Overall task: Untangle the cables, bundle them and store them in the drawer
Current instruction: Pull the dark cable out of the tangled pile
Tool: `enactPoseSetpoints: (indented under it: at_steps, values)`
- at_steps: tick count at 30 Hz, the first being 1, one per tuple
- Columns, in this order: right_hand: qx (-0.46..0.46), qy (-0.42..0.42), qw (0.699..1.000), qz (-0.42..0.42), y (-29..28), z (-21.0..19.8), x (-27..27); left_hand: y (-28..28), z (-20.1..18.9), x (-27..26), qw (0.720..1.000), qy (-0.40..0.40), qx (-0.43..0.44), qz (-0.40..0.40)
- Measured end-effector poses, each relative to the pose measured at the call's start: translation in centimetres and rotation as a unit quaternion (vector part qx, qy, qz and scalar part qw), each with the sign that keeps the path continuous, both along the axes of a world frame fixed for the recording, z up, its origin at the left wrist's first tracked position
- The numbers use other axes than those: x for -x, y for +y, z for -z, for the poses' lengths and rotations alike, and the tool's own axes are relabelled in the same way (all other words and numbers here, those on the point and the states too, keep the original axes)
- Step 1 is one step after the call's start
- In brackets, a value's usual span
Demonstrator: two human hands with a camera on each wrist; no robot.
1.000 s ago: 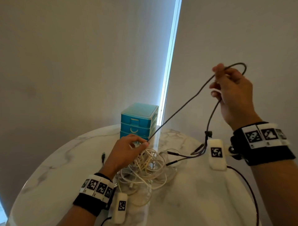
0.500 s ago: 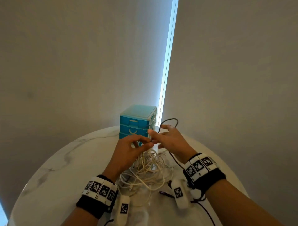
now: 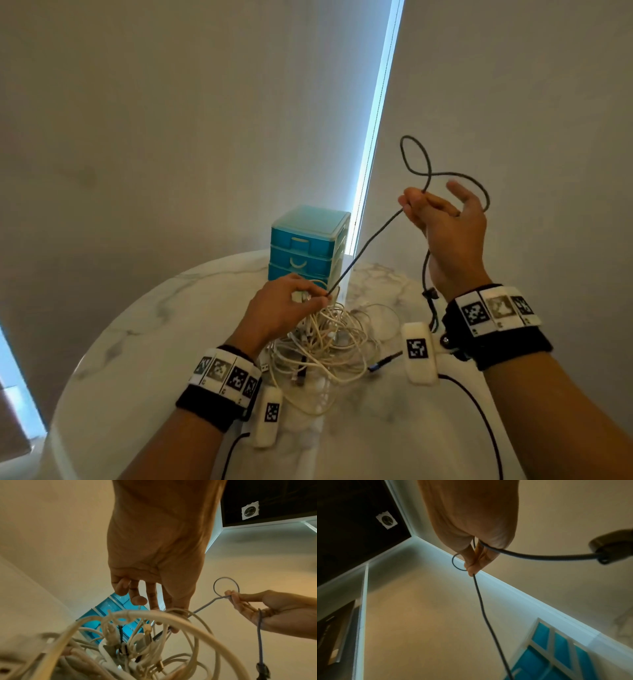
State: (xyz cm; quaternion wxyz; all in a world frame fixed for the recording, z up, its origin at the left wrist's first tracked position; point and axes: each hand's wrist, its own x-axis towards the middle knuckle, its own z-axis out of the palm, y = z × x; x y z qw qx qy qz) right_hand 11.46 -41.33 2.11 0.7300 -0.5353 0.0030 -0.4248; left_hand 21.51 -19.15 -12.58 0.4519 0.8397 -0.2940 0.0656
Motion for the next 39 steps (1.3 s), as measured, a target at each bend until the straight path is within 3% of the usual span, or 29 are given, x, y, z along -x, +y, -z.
enactPoseSetpoints:
  at_steps: [2,4,7,9,11,14,16,19,23,25,27,33,36,39]
  values:
    - [-0.046,0.052,0.998,-0.002,-0.5,1.4,-0.6,0.0,0.0,0.1,1.0,-0.01,-0.001,-0.009]
    - [-0.038,0.161,0.985,-0.039,-0.8,3.6,-0.9,-0.1,-0.1,0.2,0.999,-0.022,0.001,-0.025]
    - [0.068,0.33,0.932,-0.136,0.8,6.8,-0.7,-0.4,-0.2,0.3,0.999,-0.037,-0.01,-0.032]
    - [0.165,0.363,0.907,-0.137,2.4,7.9,-0.8,-0.5,-0.2,0.4,0.998,-0.043,-0.018,-0.032]
    - [0.249,0.34,0.901,-0.102,3.7,8.4,-1.2,-0.6,-0.2,0.5,0.998,-0.05,-0.024,-0.03]
    - [0.302,0.294,0.906,-0.04,4.5,8.5,-2.0,-0.5,-0.4,0.6,0.998,-0.043,-0.026,-0.028]
    - [0.281,0.244,0.928,0.002,4.0,7.3,-2.2,-0.1,-0.5,0.4,0.999,-0.025,-0.024,-0.034]
    - [0.169,0.162,0.971,0.052,2.4,4.6,-2.3,0.9,-0.4,-0.5,0.997,0.001,-0.035,-0.066]
    - [0.182,0.145,0.97,0.072,1.2,3.5,-1.9,1.6,-0.3,-0.8,0.995,0.031,-0.061,-0.074]
    - [0.124,0.099,0.984,0.087,0.2,2.6,-1.7,1.8,-0.4,-0.7,0.994,0.046,-0.07,-0.069]
    - [0.065,0.066,0.993,0.075,-1.0,1.5,-1.4,2.0,-0.4,-0.7,0.994,0.053,-0.069,-0.06]
    - [0.005,0.061,0.998,-0.019,-1.4,2.4,-0.8,1.3,-1.9,0.7,1.0,0.011,0.02,0.012]
    - [-0.061,0.058,0.995,-0.061,-1.5,3.0,-0.3,0.9,-2.7,1.5,0.997,0.001,0.077,0.018]
    - [-0.099,0.071,0.985,-0.119,-1.0,3.3,0.1,0.3,-3.5,2.3,0.996,-0.013,0.081,0.043]
